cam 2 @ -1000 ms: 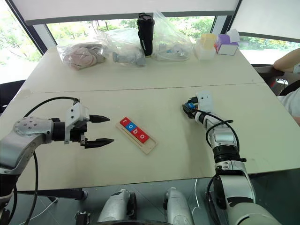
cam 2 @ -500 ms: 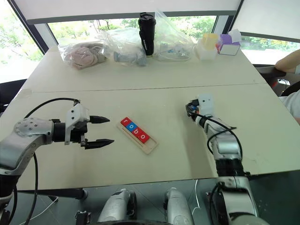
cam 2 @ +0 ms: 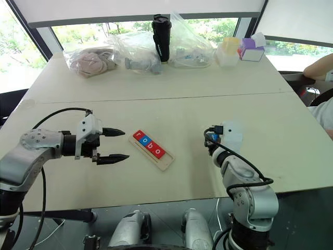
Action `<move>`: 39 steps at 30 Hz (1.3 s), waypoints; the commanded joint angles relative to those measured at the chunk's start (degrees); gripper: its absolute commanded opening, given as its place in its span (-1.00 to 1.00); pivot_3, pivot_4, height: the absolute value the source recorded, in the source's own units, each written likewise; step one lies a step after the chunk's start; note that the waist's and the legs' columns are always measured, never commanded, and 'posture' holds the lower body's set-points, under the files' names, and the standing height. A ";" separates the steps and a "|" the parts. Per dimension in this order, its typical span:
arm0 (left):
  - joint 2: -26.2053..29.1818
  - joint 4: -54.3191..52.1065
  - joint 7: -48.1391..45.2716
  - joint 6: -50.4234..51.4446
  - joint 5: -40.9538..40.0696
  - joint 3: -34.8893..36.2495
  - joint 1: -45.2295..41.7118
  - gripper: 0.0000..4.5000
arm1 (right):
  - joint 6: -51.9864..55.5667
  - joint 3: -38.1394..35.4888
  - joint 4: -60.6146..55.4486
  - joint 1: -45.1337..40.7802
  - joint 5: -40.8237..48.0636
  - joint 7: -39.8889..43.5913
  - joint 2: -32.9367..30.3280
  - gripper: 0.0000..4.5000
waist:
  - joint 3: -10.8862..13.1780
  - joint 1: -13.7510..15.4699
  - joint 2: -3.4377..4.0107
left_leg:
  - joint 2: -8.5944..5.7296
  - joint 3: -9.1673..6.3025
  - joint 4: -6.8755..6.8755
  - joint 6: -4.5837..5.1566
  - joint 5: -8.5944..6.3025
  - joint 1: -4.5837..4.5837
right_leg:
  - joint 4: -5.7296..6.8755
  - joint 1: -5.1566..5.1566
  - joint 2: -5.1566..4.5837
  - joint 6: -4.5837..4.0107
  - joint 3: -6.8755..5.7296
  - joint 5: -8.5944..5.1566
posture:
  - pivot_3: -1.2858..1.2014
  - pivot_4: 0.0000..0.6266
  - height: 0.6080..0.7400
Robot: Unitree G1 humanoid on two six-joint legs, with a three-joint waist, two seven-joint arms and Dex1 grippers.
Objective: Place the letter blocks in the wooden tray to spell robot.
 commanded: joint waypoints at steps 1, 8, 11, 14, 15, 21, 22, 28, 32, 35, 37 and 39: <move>0.26 -0.35 -0.46 -1.13 0.49 -0.08 -1.33 1.00 | 1.30 1.65 -2.73 1.33 -0.40 -1.40 1.64 -0.44 | 0.00 0.04 0.00 | 0.00 0.00 0.00 0.00 0.00 -0.05 | 0.00 -0.03 0.00 0.00 0.00 0.00 | 0.03 -0.52 1.00; -0.37 0.15 -0.69 -1.76 1.39 -0.97 -1.63 1.00 | 1.57 3.38 0.31 1.91 -1.89 -1.71 0.94 -0.44 | 0.00 0.00 0.00 | -0.02 -0.01 0.03 0.00 0.00 -0.09 | 0.00 -0.06 -0.01 0.00 0.00 0.00 | 0.03 -0.52 1.00; -0.41 0.20 -0.70 -2.15 1.65 -1.09 -1.34 1.00 | 1.35 3.79 0.77 2.00 -2.06 -1.42 1.08 -0.44 | 0.00 -0.02 0.00 | -0.03 -0.01 0.02 0.00 0.00 -0.11 | 0.00 -0.07 0.00 0.00 -0.01 0.00 | 0.03 -0.52 1.00; -0.28 0.09 -0.61 -2.30 1.62 -0.99 -0.92 1.00 | 1.29 3.32 0.64 1.98 -1.97 -1.03 1.07 0.16 | 0.00 -0.03 0.00 | -0.02 -0.01 0.02 0.00 0.00 -0.11 | 0.00 -0.08 0.00 0.01 -0.01 0.00 | 0.03 -0.52 1.00; -0.25 0.09 -0.61 -2.32 1.64 -0.97 -0.85 1.00 | 1.34 3.16 0.62 1.98 -1.96 -0.89 0.96 0.42 | 0.00 -0.03 0.00 | -0.02 -0.01 0.02 0.00 0.00 -0.11 | 0.00 -0.08 0.00 0.01 -0.01 0.00 | 0.03 -0.52 1.00; 0.00 0.91 -1.02 -2.94 2.00 -0.76 -0.42 1.00 | -3.61 5.62 -3.10 3.73 0.96 9.45 -8.06 0.98 | 0.00 0.07 0.00 | -0.03 -0.01 0.03 0.00 0.00 -0.11 | -0.02 -0.07 -0.02 0.01 0.00 0.00 | 0.03 -0.52 1.00; 0.03 1.10 -1.10 -3.04 2.07 -0.77 -0.39 1.00 | -6.70 6.47 -4.00 4.17 1.03 12.85 -11.79 0.98 | 0.01 0.08 0.01 | -0.03 -0.01 0.03 0.00 0.00 -0.12 | -0.03 -0.07 -0.02 0.01 0.00 0.00 | 0.03 -0.52 1.00; -0.01 2.89 -1.97 -3.83 2.64 -1.27 -0.88 1.00 | -35.62 -3.77 5.54 11.70 6.02 41.74 -32.54 0.98 | -0.01 0.20 -0.12 | -0.11 -0.02 0.03 0.04 -0.02 -0.10 | -0.15 0.10 0.01 0.14 -0.05 -0.09 | 0.03 -0.52 1.00; -0.07 4.08 -2.60 -4.39 3.00 -1.70 -1.71 1.00 | -42.47 -3.60 13.80 11.07 7.22 50.23 -36.82 0.98 | 0.00 0.21 -0.12 | -0.08 0.00 0.06 0.04 -0.02 0.05 | -0.07 0.17 0.04 0.11 -0.05 -0.08 | 0.03 -0.52 1.00; 0.44 4.11 -3.54 -4.37 2.79 -1.50 -2.35 1.00 | -46.93 -0.72 20.67 10.92 6.10 56.81 -39.54 0.98 | 0.00 0.23 -0.12 | -0.08 -0.01 0.06 0.04 -0.02 0.08 | -0.04 0.17 0.04 0.10 -0.05 -0.08 | 0.03 -0.52 1.00; 1.50 2.95 -4.91 -3.70 1.75 -0.84 -2.56 1.00 | -51.26 0.93 28.25 9.09 3.98 58.90 -40.02 0.98 | 0.00 0.21 -0.13 | -0.08 0.00 0.06 0.04 -0.02 0.07 | -0.05 0.19 0.03 0.10 -0.05 -0.08 | 0.03 -0.52 1.00; 2.10 1.96 -5.66 -2.90 0.56 -0.05 -2.68 1.00 | -54.59 2.25 33.61 7.16 2.65 60.02 -40.07 0.98 | 0.00 0.22 -0.13 | -0.10 0.03 0.08 0.04 -0.02 0.07 | -0.07 0.20 0.00 0.10 -0.04 -0.08 | 0.03 -0.52 1.00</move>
